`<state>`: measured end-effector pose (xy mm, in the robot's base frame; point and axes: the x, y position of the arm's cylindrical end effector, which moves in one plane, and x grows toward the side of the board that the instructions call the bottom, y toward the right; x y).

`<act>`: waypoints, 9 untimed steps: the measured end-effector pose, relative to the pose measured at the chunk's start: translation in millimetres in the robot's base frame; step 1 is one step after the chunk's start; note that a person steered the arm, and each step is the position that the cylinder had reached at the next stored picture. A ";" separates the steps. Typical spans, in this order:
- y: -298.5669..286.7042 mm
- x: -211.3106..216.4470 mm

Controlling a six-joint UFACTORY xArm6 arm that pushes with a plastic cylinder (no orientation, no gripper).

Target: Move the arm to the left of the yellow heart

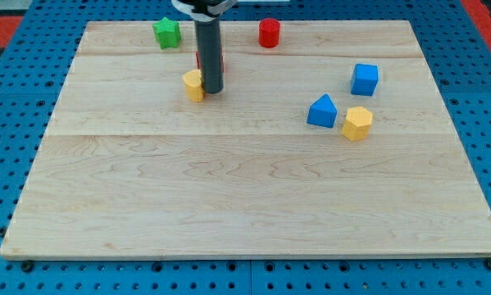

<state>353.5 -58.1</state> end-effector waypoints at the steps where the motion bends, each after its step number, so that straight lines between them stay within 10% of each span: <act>1: 36.2 -5.1; 3: 85.0 28.9; 5: -73.3 94.4; 9: -94.6 1.8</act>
<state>355.3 -152.7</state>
